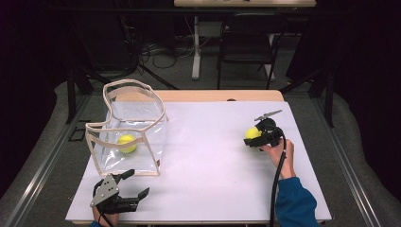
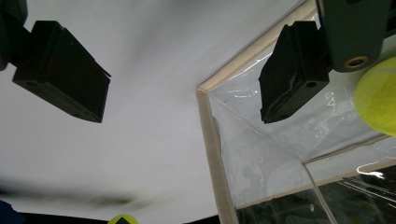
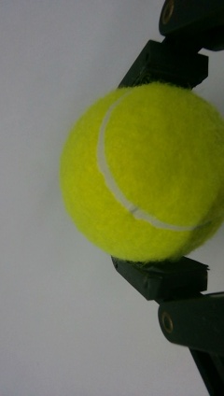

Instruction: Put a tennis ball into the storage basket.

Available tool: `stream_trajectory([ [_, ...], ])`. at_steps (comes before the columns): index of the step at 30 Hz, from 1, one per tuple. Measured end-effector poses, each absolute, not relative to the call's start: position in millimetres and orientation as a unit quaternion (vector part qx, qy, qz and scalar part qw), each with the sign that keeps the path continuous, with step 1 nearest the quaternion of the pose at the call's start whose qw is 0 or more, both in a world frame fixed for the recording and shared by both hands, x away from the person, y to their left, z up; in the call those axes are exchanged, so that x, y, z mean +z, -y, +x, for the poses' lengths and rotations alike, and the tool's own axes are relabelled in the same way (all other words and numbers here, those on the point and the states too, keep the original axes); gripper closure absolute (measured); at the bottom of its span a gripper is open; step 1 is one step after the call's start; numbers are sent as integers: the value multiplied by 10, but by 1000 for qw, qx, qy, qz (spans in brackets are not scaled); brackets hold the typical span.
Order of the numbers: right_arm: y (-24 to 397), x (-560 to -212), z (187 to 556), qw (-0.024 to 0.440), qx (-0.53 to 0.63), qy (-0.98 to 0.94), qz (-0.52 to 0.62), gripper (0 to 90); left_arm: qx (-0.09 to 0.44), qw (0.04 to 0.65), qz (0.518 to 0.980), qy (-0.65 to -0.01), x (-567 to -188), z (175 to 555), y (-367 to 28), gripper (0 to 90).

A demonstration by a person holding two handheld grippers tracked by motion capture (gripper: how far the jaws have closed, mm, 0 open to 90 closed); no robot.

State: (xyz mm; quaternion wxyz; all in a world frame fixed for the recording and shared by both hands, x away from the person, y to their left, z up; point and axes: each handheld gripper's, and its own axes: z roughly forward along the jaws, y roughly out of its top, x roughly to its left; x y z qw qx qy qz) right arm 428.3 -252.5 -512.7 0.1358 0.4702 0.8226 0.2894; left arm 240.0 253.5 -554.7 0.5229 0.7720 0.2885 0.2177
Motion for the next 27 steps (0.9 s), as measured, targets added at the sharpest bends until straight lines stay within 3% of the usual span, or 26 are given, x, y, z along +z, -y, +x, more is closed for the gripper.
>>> stream_trajectory([
  [27, 2332, -4979, 4148, 129, 301, -836, 441, 259, 218, 522, 773, -288, -5548, 2401, -2539, 159],
])
